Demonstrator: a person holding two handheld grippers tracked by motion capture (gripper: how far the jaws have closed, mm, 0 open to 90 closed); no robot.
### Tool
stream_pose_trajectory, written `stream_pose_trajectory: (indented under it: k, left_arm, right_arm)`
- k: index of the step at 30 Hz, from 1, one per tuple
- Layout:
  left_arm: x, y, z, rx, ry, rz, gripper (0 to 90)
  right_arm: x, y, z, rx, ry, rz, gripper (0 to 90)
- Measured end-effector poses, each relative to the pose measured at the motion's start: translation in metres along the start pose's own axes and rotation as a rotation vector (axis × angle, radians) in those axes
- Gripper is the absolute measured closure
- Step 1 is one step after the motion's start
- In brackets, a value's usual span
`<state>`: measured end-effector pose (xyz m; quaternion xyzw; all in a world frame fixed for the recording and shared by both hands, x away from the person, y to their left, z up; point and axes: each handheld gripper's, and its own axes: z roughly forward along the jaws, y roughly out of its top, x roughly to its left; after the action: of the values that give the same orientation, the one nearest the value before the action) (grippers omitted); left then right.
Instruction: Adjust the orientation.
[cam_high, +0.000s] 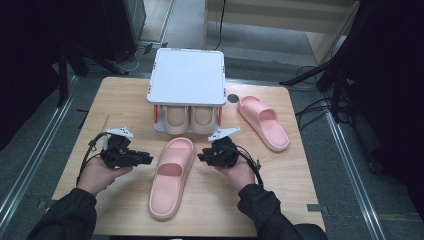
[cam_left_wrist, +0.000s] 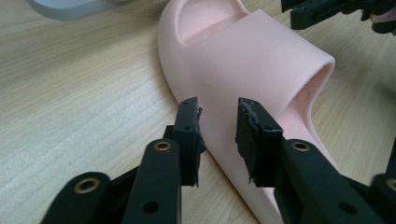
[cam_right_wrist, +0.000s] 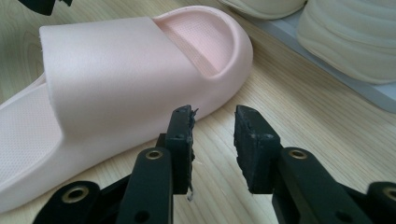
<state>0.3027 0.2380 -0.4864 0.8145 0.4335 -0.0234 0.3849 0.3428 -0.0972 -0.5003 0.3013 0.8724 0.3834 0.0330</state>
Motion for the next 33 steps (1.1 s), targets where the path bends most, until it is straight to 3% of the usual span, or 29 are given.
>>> stream_pose_trajectory:
  k: [4, 6, 10, 19, 33]
  left_arm:
    - [0.003, 0.002, 0.003, 0.030, -0.037, 0.021, 57.1]
    - [0.005, 0.002, 0.005, 0.038, -0.044, 0.008, 54.0]
    - [0.009, 0.004, 0.005, 0.034, -0.039, 0.001, 50.9]
    - [0.015, 0.007, -0.001, 0.001, -0.032, 0.011, 48.4]
    - [0.014, 0.005, -0.001, 0.004, -0.039, 0.030, 45.7]
  right_arm:
    - [-0.003, -0.003, -0.008, -0.001, -0.012, 0.002, 64.8]
    - [-0.005, -0.005, -0.013, -0.004, -0.024, -0.003, 64.7]
    - [-0.011, -0.009, -0.022, 0.007, -0.046, -0.008, 64.7]
    - [-0.031, -0.014, -0.042, -0.016, -0.077, 0.041, 62.5]
    - [-0.093, -0.029, -0.079, -0.047, -0.175, 0.155, 62.1]
